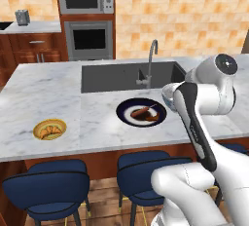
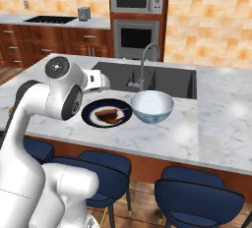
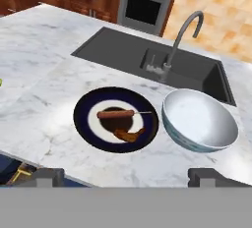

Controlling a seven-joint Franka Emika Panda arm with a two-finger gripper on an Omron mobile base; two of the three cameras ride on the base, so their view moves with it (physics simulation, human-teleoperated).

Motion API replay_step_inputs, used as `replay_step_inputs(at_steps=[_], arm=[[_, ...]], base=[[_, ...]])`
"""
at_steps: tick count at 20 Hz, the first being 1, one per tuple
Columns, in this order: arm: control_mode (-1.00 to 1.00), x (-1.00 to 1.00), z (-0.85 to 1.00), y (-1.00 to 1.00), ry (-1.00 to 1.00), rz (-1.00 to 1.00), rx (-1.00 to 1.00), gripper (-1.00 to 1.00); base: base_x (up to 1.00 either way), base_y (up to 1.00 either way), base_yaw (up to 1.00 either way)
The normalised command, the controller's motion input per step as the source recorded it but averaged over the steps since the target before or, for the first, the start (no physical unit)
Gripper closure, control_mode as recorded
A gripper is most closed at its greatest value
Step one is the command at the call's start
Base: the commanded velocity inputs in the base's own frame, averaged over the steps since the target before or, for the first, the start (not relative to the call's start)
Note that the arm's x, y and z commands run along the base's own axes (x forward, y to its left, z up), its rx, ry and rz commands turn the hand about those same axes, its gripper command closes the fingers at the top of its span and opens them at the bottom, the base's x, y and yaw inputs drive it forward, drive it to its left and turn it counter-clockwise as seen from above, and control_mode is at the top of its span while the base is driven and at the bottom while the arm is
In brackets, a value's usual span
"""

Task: Take the smaller bowl and place it next to the appetizer plate on the dining counter , and place the larger bowl next to the plate with cooked food.

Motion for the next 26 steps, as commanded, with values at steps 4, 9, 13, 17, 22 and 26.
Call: replay_step_inputs(at_steps=[4,9,13,17,22,26], arm=[[-1.00,-0.25,0.05,0.00,-0.64,0.23,0.00,-1.00],[1.00,0.06,0.00,0.03,-0.09,0.03,0.00,-1.00],[1.00,0.00,0.00,0.00,0.00,0.00,0.00,-1.00],[1.00,0.00,0.00,0.00,0.00,0.00,0.00,-1.00],[1.00,0.00,0.00,0.00,0.00,0.00,0.00,-1.00],[1.00,0.00,0.00,0.00,0.00,0.00,0.00,-1.00]], base=[[0.00,0.00,0.00],[-0.19,0.05,0.00],[-0.98,0.71,0.07],[-0.95,0.99,0.13],[-0.01,1.00,0.16],[0.30,1.00,0.12]])
